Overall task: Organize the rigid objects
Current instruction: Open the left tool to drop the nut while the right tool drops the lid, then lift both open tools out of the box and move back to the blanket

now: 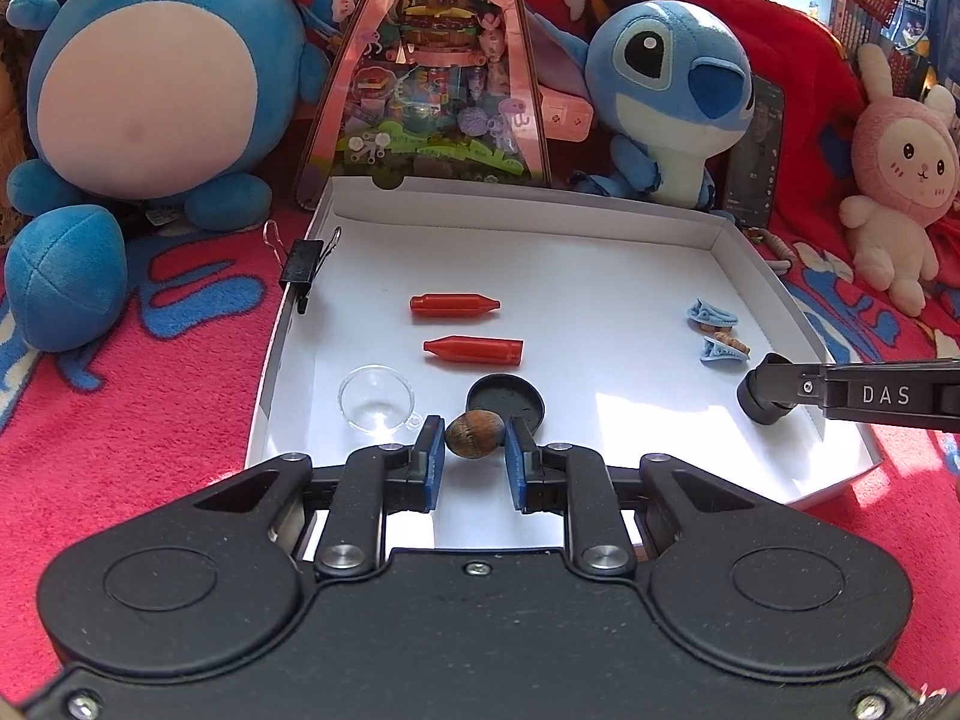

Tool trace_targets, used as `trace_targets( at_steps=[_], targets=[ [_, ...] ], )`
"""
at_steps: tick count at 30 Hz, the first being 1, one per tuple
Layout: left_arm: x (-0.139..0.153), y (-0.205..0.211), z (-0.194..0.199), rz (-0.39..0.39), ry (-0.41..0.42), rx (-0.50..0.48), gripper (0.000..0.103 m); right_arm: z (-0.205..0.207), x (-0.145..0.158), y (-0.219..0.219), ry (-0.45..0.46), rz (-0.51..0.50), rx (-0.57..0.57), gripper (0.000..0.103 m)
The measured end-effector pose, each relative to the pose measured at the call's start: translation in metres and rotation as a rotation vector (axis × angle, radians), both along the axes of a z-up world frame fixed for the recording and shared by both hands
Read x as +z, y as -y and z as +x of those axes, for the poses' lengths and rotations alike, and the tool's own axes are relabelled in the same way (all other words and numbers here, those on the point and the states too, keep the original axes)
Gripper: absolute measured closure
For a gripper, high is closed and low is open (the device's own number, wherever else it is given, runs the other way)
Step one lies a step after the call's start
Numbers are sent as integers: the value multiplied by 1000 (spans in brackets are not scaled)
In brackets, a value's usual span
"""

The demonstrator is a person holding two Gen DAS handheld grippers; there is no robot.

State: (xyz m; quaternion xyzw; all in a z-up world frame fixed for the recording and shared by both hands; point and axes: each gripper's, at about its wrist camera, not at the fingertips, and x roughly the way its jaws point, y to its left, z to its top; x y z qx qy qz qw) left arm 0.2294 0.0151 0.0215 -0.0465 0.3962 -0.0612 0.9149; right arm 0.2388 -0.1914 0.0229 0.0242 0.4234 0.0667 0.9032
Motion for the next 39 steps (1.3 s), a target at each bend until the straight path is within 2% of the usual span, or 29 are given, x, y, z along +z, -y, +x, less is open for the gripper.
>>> trace_targets(
  at_steps=[10, 12, 13, 16, 18, 24, 30, 39],
  targets=[
    [-2, 0, 2, 11, 14, 7, 80, 1, -1, -1, 4, -3, -2, 60],
    [-1, 0, 1, 8, 17, 10, 71, 1, -1, 0, 7, -1, -5, 57],
    [0, 0, 1, 8, 20, 12, 67, 0, -1, 0, 11, 3, -5, 49],
    [3, -1, -3, 15, 38, 11, 56, -2, 1, 2, 18, 17, -2, 45],
    [5, 0, -6, 26, 49, 9, 47, -3, 3, 3, 30, 18, -3, 39],
    [10, 3, -19, 64, 87, -10, 32, -14, 8, 5, 68, 13, 7, 29],
    [14, 4, -31, 79, 104, -26, 27, -27, 11, 4, 98, 0, 28, 23],
    [20, 4, -53, 79, 118, -57, 24, -52, 15, -1, 146, -14, 73, 17]
  ],
)
